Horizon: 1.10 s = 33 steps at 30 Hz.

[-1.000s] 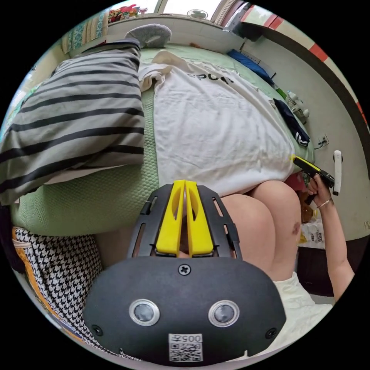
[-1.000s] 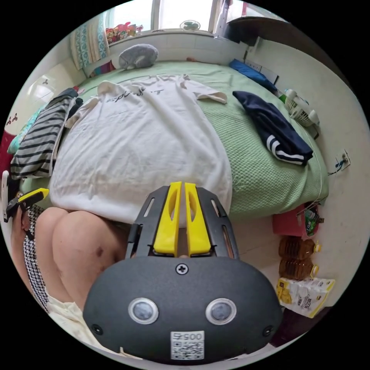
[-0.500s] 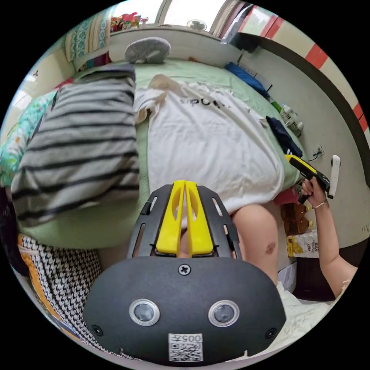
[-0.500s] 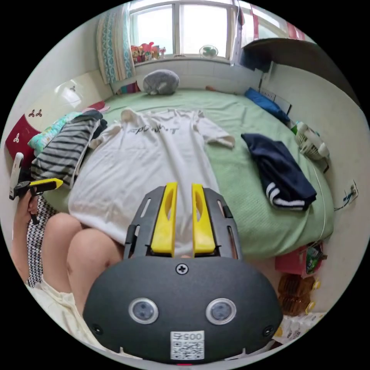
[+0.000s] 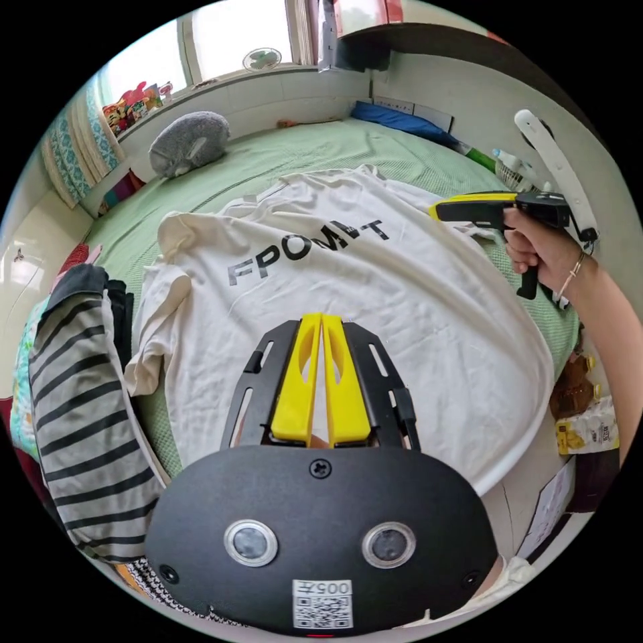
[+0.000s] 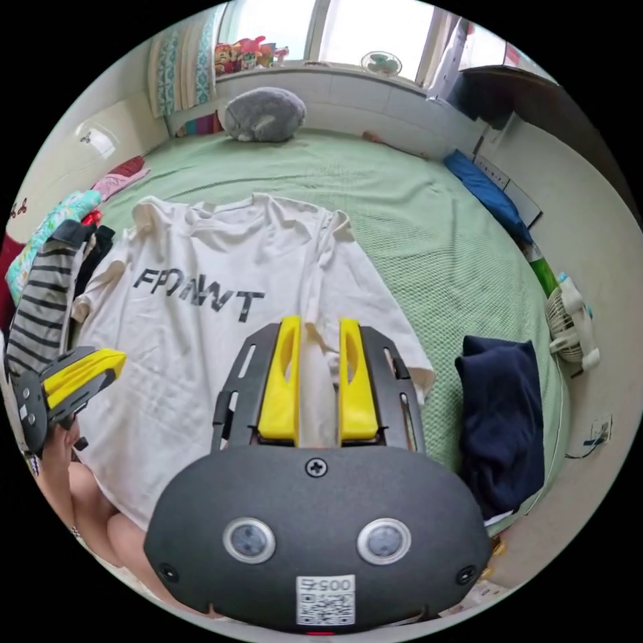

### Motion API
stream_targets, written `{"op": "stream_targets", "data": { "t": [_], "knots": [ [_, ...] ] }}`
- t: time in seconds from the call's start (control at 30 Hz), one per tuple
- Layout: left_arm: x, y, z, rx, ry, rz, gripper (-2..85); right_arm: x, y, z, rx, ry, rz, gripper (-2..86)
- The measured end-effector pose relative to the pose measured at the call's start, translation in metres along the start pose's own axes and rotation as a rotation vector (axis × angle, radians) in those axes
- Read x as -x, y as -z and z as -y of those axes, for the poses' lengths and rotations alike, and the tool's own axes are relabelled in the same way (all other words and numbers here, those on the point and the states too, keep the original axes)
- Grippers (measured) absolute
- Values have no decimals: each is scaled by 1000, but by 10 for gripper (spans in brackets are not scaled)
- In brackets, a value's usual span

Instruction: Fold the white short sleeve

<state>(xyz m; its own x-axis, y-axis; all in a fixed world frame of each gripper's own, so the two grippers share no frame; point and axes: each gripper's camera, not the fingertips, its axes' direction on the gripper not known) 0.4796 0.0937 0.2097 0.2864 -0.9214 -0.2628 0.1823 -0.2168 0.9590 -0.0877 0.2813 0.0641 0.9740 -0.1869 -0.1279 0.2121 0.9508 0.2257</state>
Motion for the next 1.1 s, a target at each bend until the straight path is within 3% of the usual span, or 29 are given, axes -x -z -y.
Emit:
{"op": "stream_targets", "data": {
  "t": [0.07, 0.3, 0.43, 0.57, 0.7, 0.8, 1.1],
  "knots": [
    [1, -11, 9, 34, 3, -47, -6, -1, -11, 20, 15, 10, -25, -2],
    [0, -11, 27, -7, -5, -71, -6, -46, 18, 96, -115, -141, -275, -16],
    [20, -18, 33, 3, 46, -71, -6, -86, 39, 148, -159, -267, -349, -9],
    [36, -24, 39, -2, 81, -130, -6, -96, 19, 177, -10, -338, -347, 35],
    [43, -32, 43, 13, 79, -147, -6, -65, 12, 174, -89, -295, -359, 52],
    [52, -34, 44, 13, 81, -171, -6, -18, 9, 171, -123, -144, -287, 67],
    [130, -42, 35, 63, 245, -120, -6, 160, 8, 205, -18, 439, 306, 87]
  ]
}}
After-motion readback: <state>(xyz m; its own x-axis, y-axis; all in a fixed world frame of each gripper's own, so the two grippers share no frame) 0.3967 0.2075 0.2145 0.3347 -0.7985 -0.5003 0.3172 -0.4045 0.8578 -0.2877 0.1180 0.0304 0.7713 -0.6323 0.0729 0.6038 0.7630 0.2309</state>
